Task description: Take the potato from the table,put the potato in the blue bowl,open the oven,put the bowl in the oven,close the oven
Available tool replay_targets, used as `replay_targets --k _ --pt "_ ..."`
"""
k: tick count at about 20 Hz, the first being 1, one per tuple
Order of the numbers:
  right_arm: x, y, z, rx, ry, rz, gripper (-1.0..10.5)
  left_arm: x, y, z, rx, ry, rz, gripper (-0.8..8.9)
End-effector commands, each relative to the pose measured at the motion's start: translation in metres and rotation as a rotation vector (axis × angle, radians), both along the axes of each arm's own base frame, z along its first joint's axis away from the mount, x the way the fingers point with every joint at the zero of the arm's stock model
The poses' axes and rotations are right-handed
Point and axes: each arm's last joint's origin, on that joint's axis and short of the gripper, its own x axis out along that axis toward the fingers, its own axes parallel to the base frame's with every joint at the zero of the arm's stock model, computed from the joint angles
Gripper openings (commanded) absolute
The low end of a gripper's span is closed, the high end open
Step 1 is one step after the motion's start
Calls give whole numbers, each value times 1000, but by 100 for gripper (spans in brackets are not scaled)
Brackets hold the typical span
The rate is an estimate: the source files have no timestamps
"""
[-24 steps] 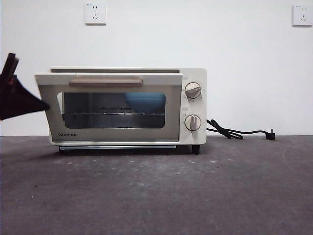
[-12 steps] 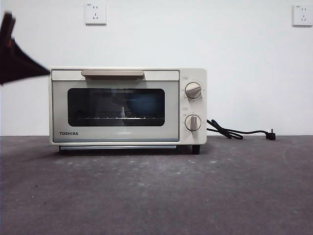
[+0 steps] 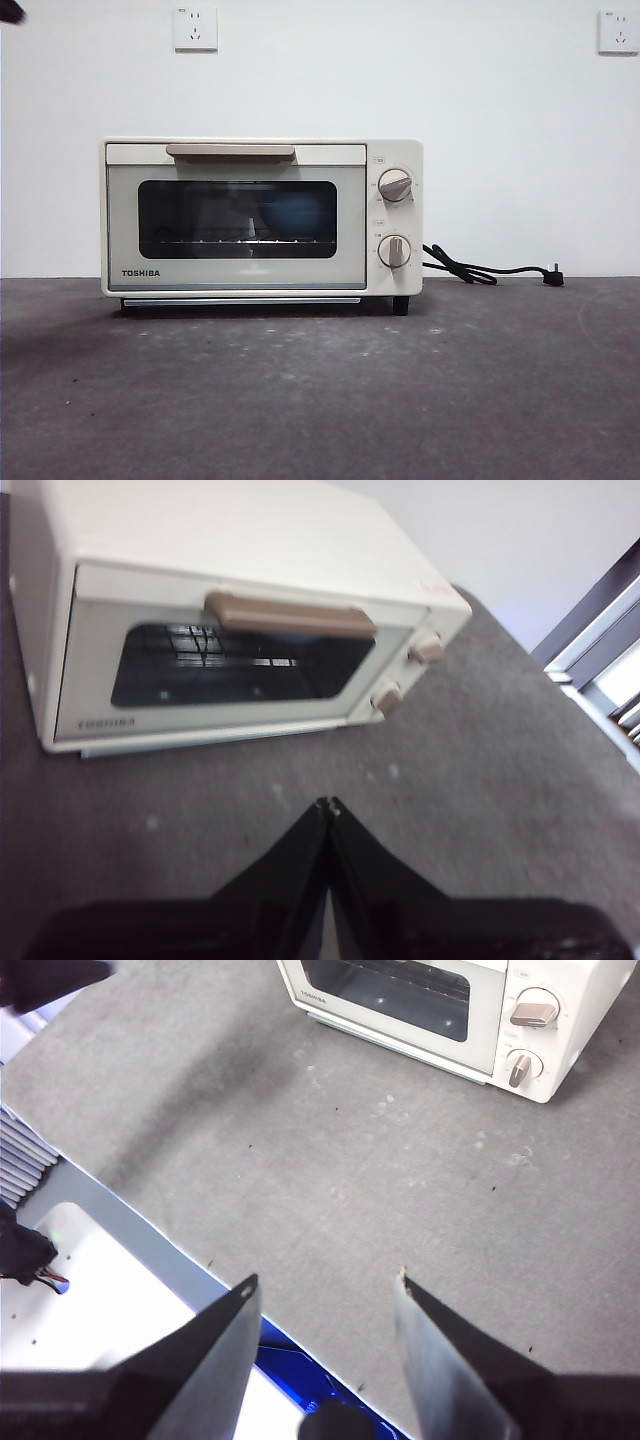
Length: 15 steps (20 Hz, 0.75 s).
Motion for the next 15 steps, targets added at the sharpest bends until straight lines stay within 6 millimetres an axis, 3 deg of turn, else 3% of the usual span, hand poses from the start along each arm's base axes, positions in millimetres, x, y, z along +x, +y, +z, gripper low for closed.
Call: replay_targets --k 1,5,11,13,15 --pt "2 2 -4 -27 11 22 219 -25 -2 -1 50 0 -16 -7" --pt "2 5 -4 10 37 106 218 -56 -3 -5 108 41 33 -7" --pt "3 6 -4 12 43 116 216 -61 -3 -8 123 73 47 -8" --pt "3 6 -4 11 43 116 142 -61 -3 -8 123 73 47 -8" --pt "3 6 -4 7 37 123 -6 -61 -3 -8 123 73 47 -7"
